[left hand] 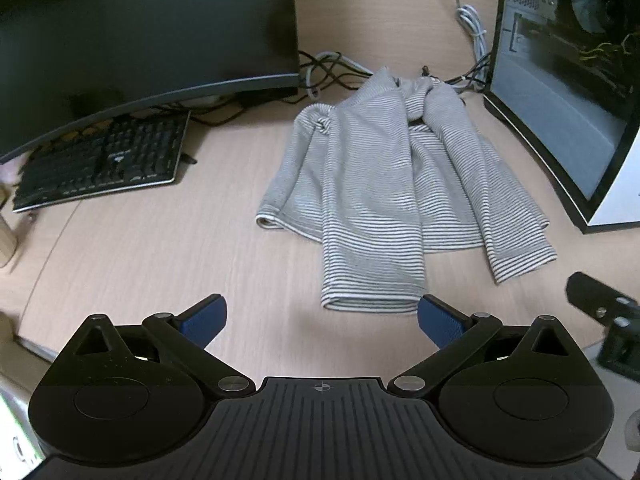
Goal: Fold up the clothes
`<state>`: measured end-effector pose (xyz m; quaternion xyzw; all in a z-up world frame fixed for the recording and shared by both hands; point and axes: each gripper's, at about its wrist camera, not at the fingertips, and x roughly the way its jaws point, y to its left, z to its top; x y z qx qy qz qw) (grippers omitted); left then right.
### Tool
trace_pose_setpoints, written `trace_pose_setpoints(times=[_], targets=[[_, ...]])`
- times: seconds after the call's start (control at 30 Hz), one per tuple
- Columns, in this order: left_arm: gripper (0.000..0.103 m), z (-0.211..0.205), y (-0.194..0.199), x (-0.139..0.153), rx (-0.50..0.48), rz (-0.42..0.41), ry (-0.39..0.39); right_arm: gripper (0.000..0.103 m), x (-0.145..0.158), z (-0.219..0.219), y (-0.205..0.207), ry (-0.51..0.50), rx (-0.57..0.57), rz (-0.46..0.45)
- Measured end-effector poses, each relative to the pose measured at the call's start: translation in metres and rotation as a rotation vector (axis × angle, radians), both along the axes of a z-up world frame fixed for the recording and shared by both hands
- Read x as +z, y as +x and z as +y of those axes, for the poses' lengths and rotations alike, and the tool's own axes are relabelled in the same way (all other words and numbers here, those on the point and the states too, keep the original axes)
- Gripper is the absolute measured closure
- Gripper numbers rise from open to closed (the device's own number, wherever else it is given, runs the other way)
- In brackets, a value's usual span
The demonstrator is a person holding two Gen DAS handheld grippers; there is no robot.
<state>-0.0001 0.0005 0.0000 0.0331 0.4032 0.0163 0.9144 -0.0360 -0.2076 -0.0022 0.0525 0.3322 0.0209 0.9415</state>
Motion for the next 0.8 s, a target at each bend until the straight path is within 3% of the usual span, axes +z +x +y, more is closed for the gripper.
trace_pose_setpoints(times=[0.2,0.47,0.8], targets=[[0.000,0.014,-0.002,0.000,0.016,0.031,-0.075,0.000,0.006,0.013,0.004,-0.044,-0.016,-0.030],[0.000,0.015,-0.007,0.006,0.036,0.047,-0.052,0.000,0.019,0.024,0.010,-0.020,0.001,-0.061],[0.000,0.022,-0.013,0.006,0.040,0.043,-0.073,0.000,0.009,0.031,-0.008,-0.061,0.034,-0.081]])
